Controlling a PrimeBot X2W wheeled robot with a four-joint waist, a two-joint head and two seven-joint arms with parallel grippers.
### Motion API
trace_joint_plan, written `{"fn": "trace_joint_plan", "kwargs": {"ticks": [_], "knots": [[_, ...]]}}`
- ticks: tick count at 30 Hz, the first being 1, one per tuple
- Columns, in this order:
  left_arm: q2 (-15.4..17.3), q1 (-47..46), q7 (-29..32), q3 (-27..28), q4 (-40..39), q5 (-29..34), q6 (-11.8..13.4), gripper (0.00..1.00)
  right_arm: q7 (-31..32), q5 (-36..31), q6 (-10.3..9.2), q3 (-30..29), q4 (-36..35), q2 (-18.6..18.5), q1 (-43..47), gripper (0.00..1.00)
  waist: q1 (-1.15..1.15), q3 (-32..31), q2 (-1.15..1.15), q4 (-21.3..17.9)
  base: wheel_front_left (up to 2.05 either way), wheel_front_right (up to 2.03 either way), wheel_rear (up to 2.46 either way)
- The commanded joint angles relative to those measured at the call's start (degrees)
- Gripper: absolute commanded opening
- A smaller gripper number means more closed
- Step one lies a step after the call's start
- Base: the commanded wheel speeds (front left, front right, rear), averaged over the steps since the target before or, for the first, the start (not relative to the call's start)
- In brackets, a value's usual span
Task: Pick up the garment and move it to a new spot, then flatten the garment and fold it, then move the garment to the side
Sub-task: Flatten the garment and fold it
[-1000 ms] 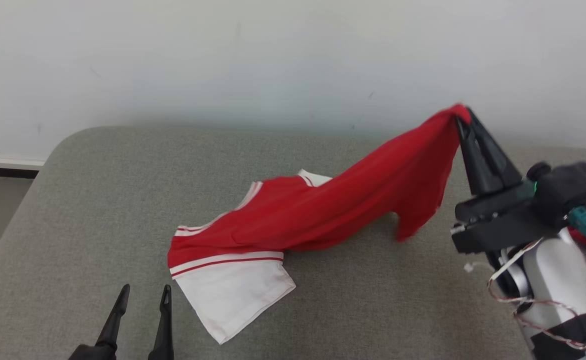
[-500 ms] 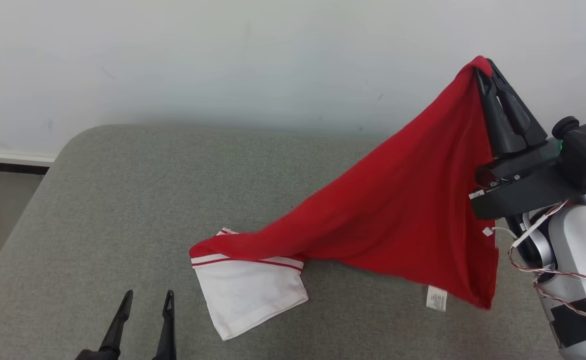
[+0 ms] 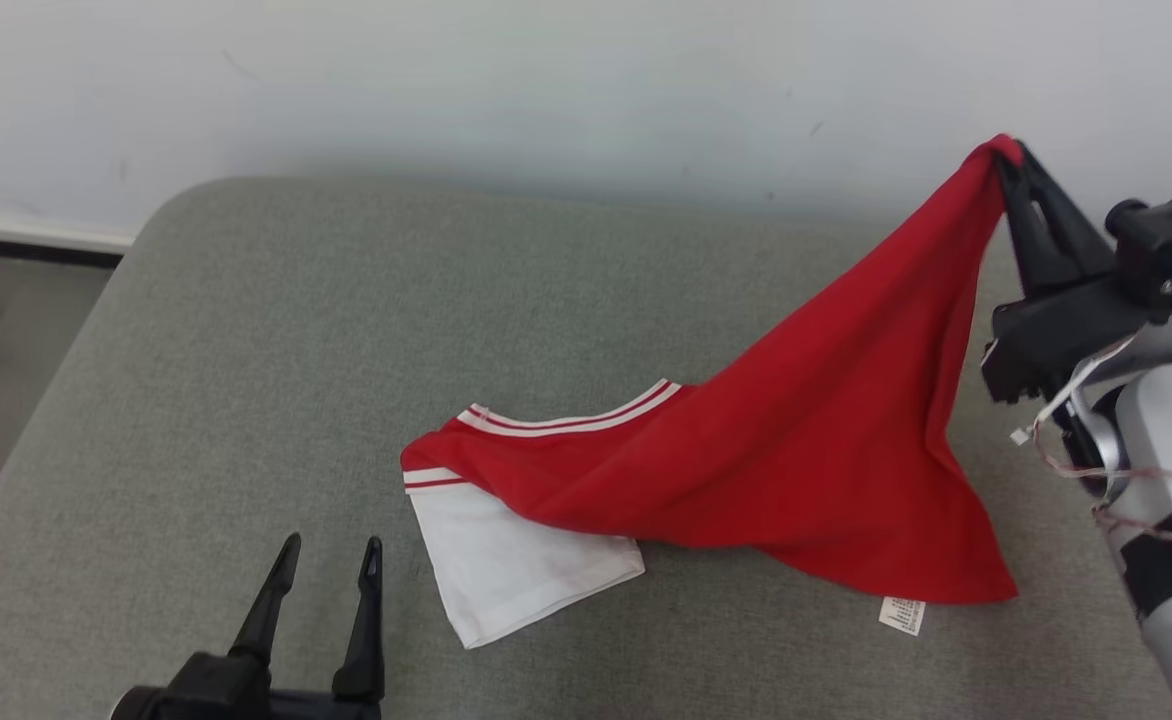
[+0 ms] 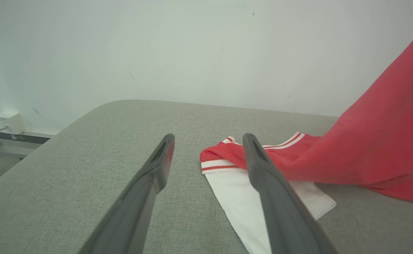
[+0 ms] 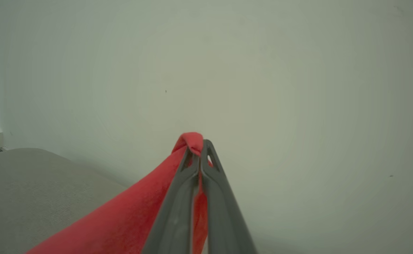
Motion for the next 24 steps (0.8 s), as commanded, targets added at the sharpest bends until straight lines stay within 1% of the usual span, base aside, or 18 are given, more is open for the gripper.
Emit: {"fn": "trace_joint_plan", "kwargs": {"ticks": [1, 3, 8, 9, 10, 11, 14, 17, 21, 23, 24], "knots": [[0.03, -1.29, -0.17, -0.31, 0.22, -0.36, 0.08, 1.0, -0.54, -0.43, -0.15, 0.0, 2.26, -0.67, -1.9, 0.0, 0.0, 2.52, 0.0, 1.74, 0.0, 0.0, 0.0], [0.09, -2.27, -0.17, -1.02, 0.4, -0.73, 0.08, 1.0, -0.84, -1.29, -0.15, 0.27, 7.37, -0.95, -4.83, 0.0, 0.0, 3.69, 0.0, 2.42, 0.0, 0.0, 0.0], [-0.04, -4.38, -0.17, -2.23, 0.69, -1.28, 0.08, 1.0, -2.97, -3.46, -0.15, -0.44, 18.4, -0.01, -12.26, 0.0, 0.0, 6.03, 0.0, 3.55, 0.0, 0.0, 0.0], [-0.08, -4.72, -0.17, -2.55, 0.77, -1.34, 0.08, 1.0, -3.17, -4.2, -0.15, -0.82, 20.56, 0.06, -13.28, 0.09, 0.0, 6.4, 0.0, 3.78, 0.0, 0.0, 0.0], [-0.14, -4.97, -0.17, -2.8, 0.89, -1.39, 0.08, 1.0, -3.19, -4.91, -0.15, -0.97, 22.64, 0.14, -14.23, 0.74, 0.0, 6.61, 0.0, 3.97, 0.0, 0.0, 0.0], [-0.2, -5.21, -0.17, -2.95, 1.0, -1.41, 0.09, 1.0, -2.85, -5.5, -0.15, -1.21, 24.75, 0.43, -15.26, 1.0, 0.0, 6.8, 0.0, 4.08, 0.0, 0.0, 0.0], [-0.33, -5.71, -0.17, -3.22, 1.15, -1.48, 0.09, 1.0, -4.09, -6.66, -0.15, -1.35, 28.57, 1.37, -17.57, 1.0, 0.0, 7.03, 0.0, 3.98, 0.0, 0.0, 0.0], [-0.33, -5.44, -0.17, -2.84, 1.32, -1.4, 0.09, 1.0, -5.42, -5.88, -0.15, -1.64, 31.01, 2.07, -18.01, 1.0, 0.0, 6.7, 0.0, 3.27, 0.0, 0.0, 0.0], [0.05, -4.48, -0.17, -1.94, 1.3, -1.02, 0.1, 1.0, -6.72, -4.93, -0.15, -1.15, 30.97, 2.66, -17.15, 1.0, 0.0, 5.35, 0.0, 1.64, 0.0, 0.0, 0.0], [0.36, -4.03, -0.17, -1.62, 1.24, -0.77, 0.1, 1.0, -7.07, -3.88, -0.15, -1.42, 29.68, 2.71, -15.64, 1.0, 0.0, 4.4, 0.0, 0.72, 0.0, 0.0, 0.0], [0.56, -3.81, -0.17, -1.35, 1.17, -0.62, 0.1, 1.0, -7.03, -3.34, -0.15, -1.58, 27.97, 2.75, -14.89, 1.0, 0.0, 3.89, 0.0, 0.23, 0.0, 0.0, 0.0]]}}
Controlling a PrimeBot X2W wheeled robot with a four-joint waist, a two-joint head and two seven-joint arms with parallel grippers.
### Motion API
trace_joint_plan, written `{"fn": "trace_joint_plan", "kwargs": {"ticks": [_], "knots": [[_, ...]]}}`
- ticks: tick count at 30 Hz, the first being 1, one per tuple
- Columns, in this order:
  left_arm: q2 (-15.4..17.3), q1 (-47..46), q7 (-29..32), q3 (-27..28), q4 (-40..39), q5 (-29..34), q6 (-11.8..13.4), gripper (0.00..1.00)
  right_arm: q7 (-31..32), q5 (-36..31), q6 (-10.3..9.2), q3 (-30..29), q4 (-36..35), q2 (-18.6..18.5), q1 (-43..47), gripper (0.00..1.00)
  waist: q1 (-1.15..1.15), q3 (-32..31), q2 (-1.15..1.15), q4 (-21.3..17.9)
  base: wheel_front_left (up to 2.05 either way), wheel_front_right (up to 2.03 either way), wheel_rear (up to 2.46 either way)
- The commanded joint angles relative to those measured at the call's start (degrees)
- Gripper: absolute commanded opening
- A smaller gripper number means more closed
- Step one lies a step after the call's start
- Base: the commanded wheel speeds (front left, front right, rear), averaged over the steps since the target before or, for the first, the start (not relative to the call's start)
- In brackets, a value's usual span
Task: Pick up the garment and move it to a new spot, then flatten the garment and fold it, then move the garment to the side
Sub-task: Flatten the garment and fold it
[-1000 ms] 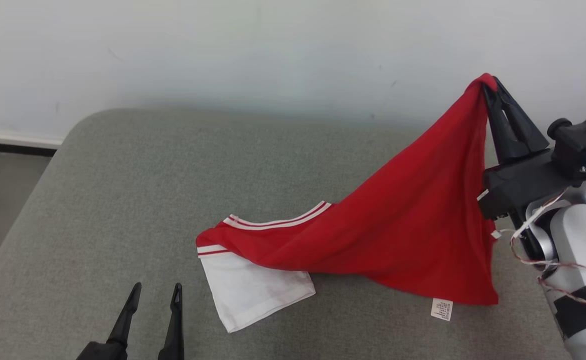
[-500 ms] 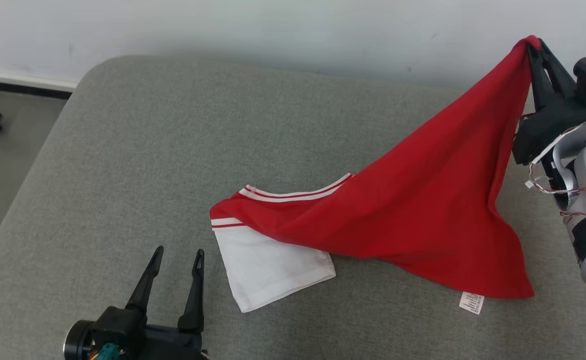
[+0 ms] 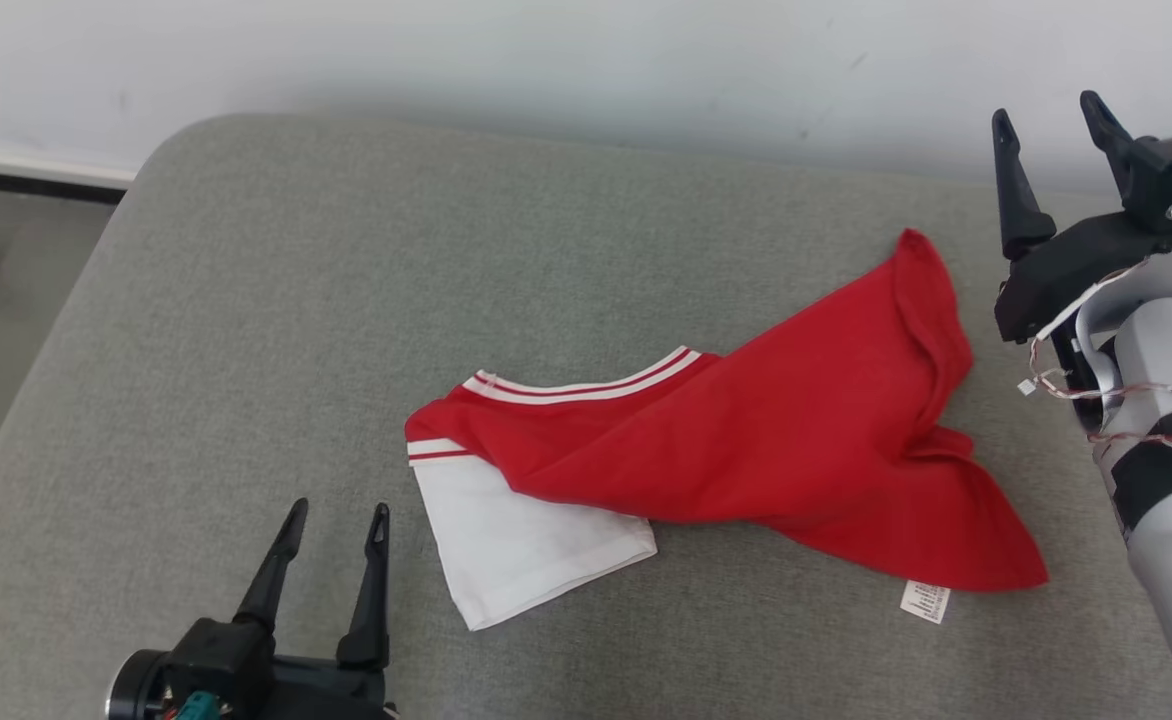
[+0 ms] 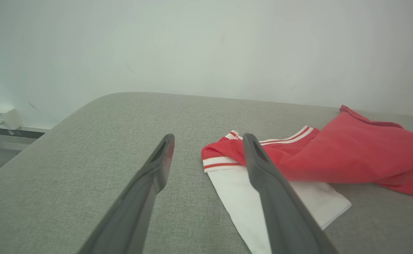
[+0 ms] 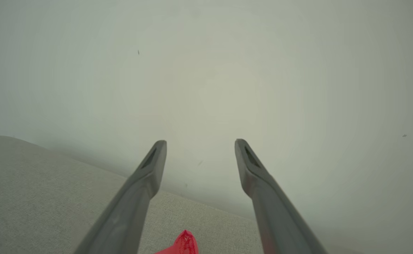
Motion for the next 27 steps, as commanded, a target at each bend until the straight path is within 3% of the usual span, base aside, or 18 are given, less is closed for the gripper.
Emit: {"fn": "trace_joint_plan", "kwargs": {"ticks": [1, 13, 27], "knots": [[0.59, 0.8, -0.17, 0.51, -0.21, 0.12, 0.12, 1.0, -0.26, 0.91, -0.15, -0.3, -2.65, -0.01, 2.18, 1.0, 0.0, -2.0, -0.01, -2.02, 0.0, 0.0, 0.0], [2.07, 4.22, -0.17, 3.81, -1.19, 1.06, 0.12, 1.0, -0.18, 6.83, -0.15, -5.5, -26.12, 0.13, 22.78, 1.0, 0.0, -6.5, -0.01, -7.43, 0.0, 0.0, 0.0], [1.97, 7.82, -0.17, 6.48, -2.45, 2.04, 0.12, 1.0, -0.19, 6.8, -0.15, -13.85, -44.83, 6.62, 48.57, 1.0, 0.0, -9.99, -0.01, -10.32, 0.0, 0.0, 0.0]]}}
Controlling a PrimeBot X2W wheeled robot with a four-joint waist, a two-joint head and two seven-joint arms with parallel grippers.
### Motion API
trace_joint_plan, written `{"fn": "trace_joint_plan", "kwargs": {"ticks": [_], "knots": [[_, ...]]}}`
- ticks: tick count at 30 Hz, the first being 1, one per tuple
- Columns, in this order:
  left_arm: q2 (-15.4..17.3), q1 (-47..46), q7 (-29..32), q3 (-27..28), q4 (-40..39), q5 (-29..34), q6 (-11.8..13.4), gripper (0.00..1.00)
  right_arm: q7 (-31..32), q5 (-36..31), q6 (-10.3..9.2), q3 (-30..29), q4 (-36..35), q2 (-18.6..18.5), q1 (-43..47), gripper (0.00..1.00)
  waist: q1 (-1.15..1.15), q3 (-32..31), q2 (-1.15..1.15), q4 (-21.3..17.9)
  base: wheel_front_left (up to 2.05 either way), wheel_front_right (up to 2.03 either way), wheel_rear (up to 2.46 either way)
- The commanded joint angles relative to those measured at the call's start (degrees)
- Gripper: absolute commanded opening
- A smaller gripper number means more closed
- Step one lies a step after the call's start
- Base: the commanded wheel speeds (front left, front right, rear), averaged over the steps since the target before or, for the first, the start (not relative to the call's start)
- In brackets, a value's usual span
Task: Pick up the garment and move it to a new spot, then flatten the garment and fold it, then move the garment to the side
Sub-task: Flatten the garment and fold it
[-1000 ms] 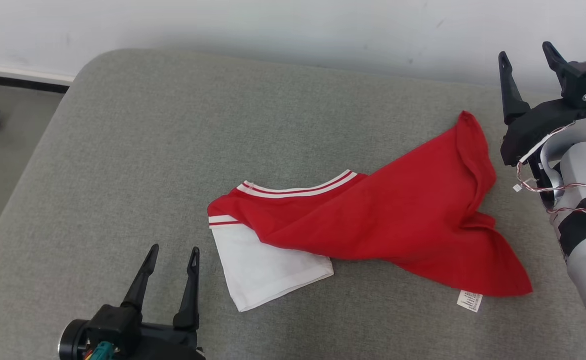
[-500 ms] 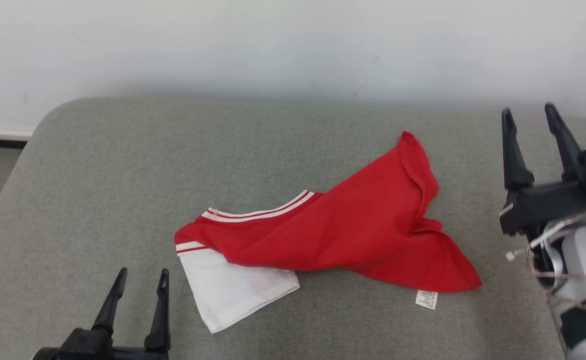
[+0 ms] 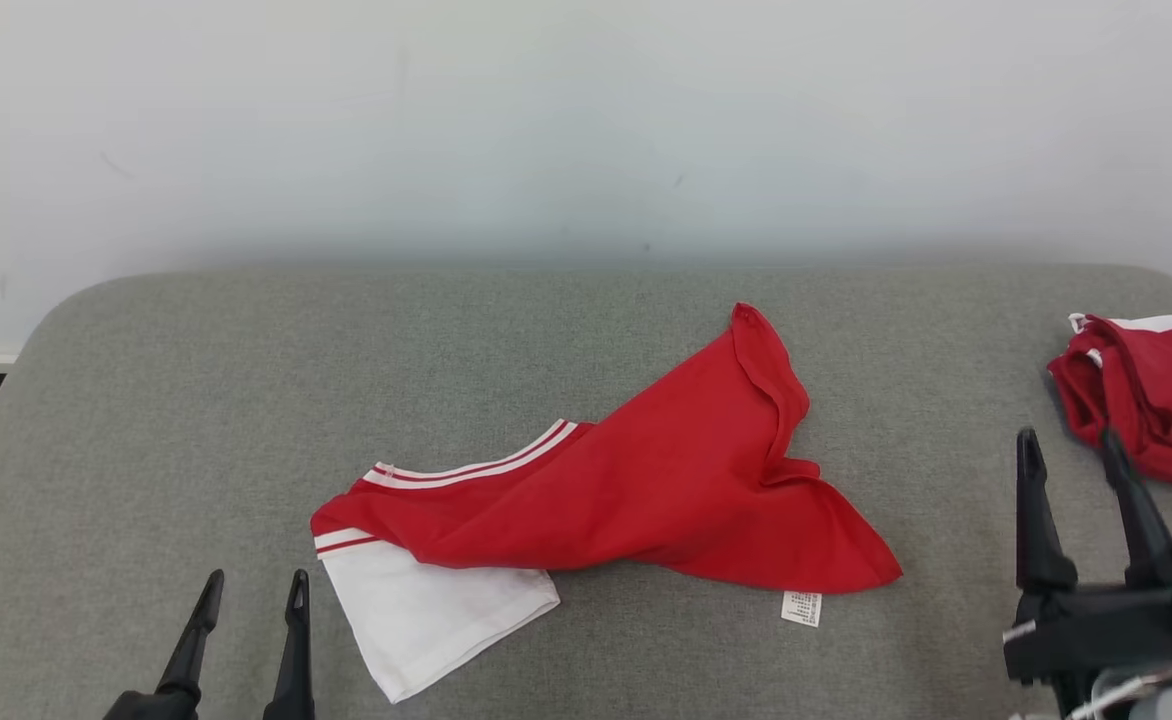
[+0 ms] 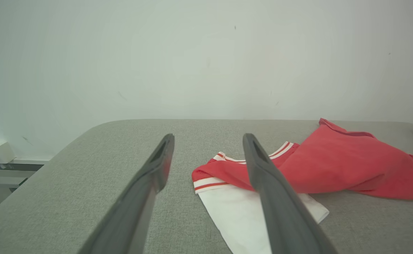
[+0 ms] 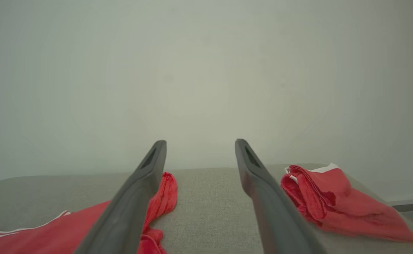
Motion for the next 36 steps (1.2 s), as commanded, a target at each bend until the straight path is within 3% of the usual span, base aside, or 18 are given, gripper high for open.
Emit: {"fn": "trace_joint_plan", "kwargs": {"ticks": [1, 14, 36], "knots": [[-0.14, 0.99, -0.17, 0.28, -0.38, 0.36, 0.12, 1.0, 0.01, -0.14, -0.15, -0.62, -1.4, 1.02, 2.59, 1.0, 0.01, -0.34, 0.0, -0.28, 0.0, 0.0, 0.0], [-0.74, 2.36, -0.17, 0.36, -0.55, 0.41, 0.12, 1.0, 0.0, -3.51, -0.15, 2.52, -7.6, 5.64, 12.43, 1.0, 0.01, -1.1, 0.0, -0.43, 0.0, 0.0, 0.0], [-0.72, 3.5, -0.17, 0.8, 0.35, 1.06, 0.12, 1.0, 0.01, -6.09, -0.15, 4.67, -5.04, 7.15, 12.74, 1.0, 0.01, -1.21, 0.0, 0.31, 0.0, 0.0, 0.0]]}}
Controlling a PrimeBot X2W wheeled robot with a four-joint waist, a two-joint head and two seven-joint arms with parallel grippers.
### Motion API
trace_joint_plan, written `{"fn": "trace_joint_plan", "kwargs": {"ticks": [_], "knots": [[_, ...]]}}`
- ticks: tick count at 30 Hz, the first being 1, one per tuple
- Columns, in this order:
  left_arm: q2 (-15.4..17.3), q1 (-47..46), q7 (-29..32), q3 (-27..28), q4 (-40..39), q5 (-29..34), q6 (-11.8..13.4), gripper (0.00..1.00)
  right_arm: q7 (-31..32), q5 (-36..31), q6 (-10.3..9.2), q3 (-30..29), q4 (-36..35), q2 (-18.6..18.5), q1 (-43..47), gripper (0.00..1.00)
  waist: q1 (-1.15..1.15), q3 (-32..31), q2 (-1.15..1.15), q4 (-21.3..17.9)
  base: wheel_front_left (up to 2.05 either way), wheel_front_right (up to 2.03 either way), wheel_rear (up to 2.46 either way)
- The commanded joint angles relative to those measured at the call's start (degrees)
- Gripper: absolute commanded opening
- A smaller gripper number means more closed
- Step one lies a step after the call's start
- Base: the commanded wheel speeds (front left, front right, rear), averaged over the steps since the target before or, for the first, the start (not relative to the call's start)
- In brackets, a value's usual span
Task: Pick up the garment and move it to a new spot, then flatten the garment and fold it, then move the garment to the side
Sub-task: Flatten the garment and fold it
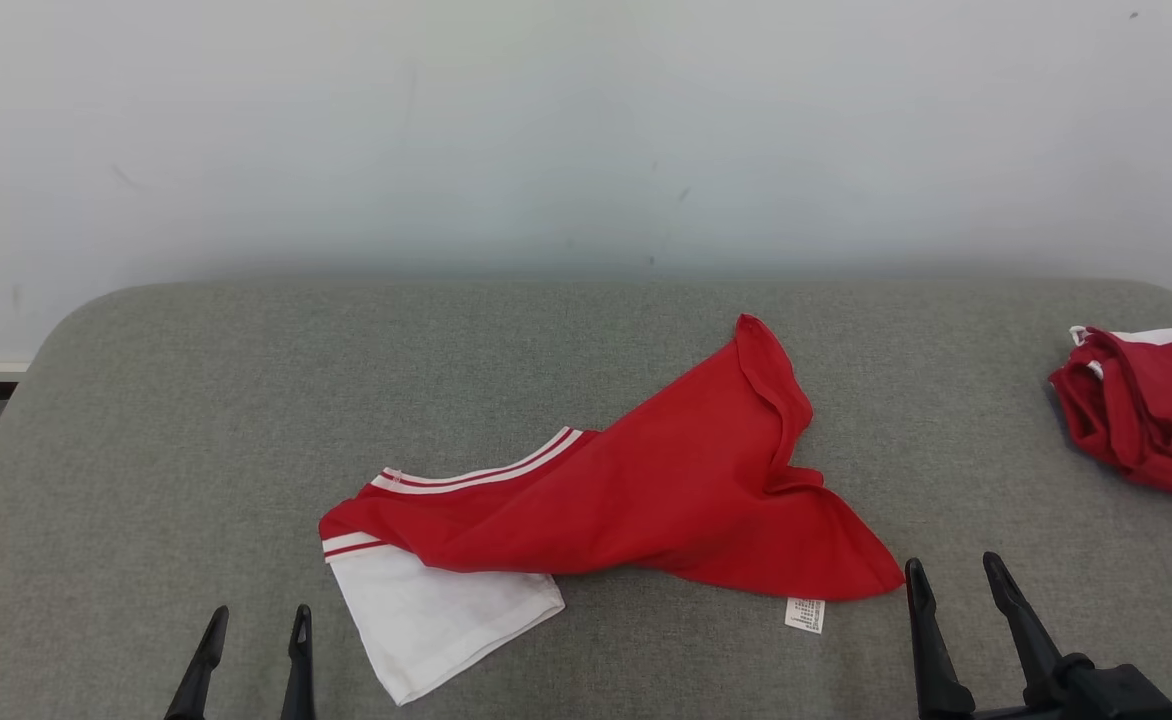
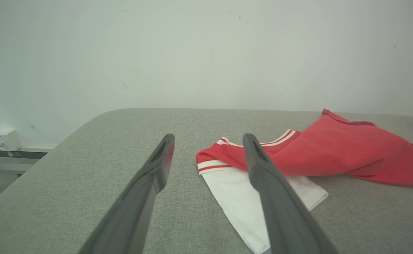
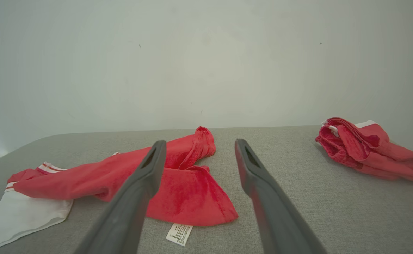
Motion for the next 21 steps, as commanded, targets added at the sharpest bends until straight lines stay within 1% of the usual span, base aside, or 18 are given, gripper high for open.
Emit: {"fn": "trace_joint_plan", "kwargs": {"ticks": [1, 11, 14, 21], "knots": [[-0.01, 0.75, -0.17, 0.18, 0.11, 0.37, 0.12, 1.0, 0.01, -0.63, -0.15, -0.05, 0.13, 0.13, -0.02, 1.0, 0.0, 0.01, 0.0, -0.02, 0.0, 0.0, 0.0], [-0.05, 0.73, -0.17, 0.01, 0.76, 0.38, 0.12, 1.0, 0.06, -0.79, -0.15, -0.68, 1.47, -0.01, -0.42, 1.0, 0.0, 0.25, 0.0, -0.11, 0.0, 0.0, 0.0], [0.11, 0.54, -0.17, -0.95, 1.72, 0.0, 0.12, 1.0, 0.68, -0.77, -0.15, -1.22, 2.8, -0.42, -1.59, 1.0, 0.0, 0.6, 0.0, -0.23, 0.0, 0.0, 0.0], [0.43, -1.45, -0.17, -5.23, 8.4, -1.34, 0.12, 1.0, 2.43, -1.24, -0.15, -1.17, 9.2, -2.28, -5.84, 1.0, 0.0, 2.1, 0.0, -0.54, 0.0, 0.0, 0.0]]}}
